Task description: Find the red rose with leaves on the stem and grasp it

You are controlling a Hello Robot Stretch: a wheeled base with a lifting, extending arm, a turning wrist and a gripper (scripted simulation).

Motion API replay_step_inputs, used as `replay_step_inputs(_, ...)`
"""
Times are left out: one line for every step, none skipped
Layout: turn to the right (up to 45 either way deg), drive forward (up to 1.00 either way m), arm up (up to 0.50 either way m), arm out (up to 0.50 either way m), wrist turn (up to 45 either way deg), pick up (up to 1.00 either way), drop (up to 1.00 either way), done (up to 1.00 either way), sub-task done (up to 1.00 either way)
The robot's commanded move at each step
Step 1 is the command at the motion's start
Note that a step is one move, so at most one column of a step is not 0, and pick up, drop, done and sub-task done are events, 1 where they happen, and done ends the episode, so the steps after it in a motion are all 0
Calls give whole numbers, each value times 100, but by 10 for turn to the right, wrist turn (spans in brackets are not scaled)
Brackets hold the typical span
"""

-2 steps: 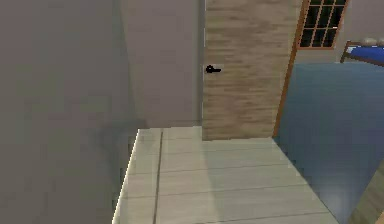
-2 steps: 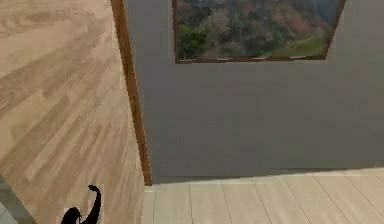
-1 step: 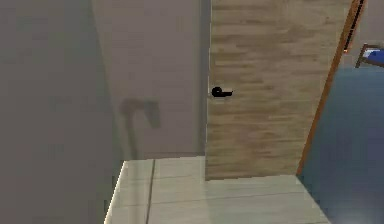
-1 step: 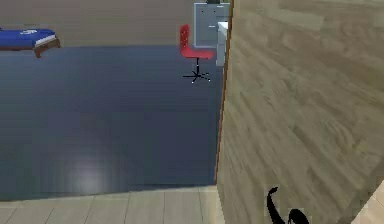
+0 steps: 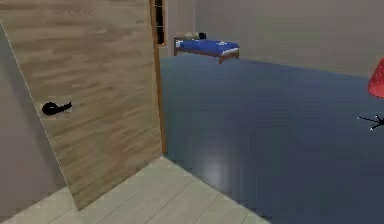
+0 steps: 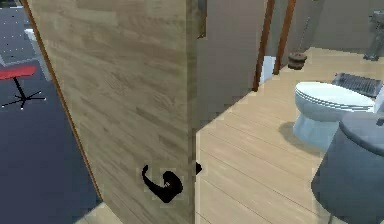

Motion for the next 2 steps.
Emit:
replay_step_inputs(300, 0, 0, 0, 0, 0, 0, 0, 0)
replay_step_inputs(0, 50, 0, 0, 0, 0, 0, 0, 0)
